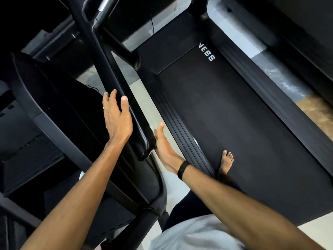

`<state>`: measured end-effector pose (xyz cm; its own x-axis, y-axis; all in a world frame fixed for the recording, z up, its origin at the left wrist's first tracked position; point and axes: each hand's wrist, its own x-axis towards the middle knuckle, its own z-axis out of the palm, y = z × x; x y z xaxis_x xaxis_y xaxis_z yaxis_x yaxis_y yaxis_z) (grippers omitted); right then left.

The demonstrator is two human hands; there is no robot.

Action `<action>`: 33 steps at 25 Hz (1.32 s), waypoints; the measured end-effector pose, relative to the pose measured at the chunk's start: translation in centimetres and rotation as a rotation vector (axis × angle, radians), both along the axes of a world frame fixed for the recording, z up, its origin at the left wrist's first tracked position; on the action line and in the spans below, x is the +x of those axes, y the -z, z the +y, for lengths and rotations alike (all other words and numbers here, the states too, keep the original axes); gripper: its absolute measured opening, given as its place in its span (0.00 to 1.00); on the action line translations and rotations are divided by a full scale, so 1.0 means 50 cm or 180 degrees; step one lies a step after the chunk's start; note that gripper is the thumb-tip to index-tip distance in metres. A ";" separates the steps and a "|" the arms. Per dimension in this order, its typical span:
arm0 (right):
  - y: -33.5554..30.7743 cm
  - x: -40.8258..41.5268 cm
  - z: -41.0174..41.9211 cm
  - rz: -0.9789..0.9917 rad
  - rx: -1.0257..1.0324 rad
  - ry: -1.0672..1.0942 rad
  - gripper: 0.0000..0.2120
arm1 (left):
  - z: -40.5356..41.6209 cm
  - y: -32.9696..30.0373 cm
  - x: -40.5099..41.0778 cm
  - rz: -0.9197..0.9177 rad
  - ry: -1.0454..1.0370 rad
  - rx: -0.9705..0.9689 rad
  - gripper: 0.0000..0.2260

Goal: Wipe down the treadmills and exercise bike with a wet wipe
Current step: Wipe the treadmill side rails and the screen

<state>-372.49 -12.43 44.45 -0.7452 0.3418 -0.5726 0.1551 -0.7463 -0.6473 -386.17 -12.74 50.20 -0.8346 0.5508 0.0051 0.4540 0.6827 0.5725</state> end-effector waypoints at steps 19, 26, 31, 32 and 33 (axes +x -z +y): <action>0.056 -0.050 0.105 0.0361 0.0677 -0.1263 0.32 | 0.043 0.042 -0.051 -0.0109 -0.0030 0.0028 0.27; -0.015 0.034 0.052 0.0834 0.1641 -0.1133 0.37 | 0.040 0.045 -0.050 -0.0035 -0.0005 0.0062 0.26; 0.056 -0.073 0.100 0.0403 0.0602 -0.1031 0.28 | 0.052 0.041 -0.062 0.0223 -0.0056 0.0053 0.26; 0.066 -0.041 0.085 0.0418 0.0409 -0.1026 0.27 | 0.057 0.038 -0.068 0.0261 -0.0136 0.0068 0.26; 0.064 0.003 0.064 0.0449 0.0415 -0.1059 0.28 | 0.063 0.034 -0.073 0.0286 -0.0230 0.0088 0.26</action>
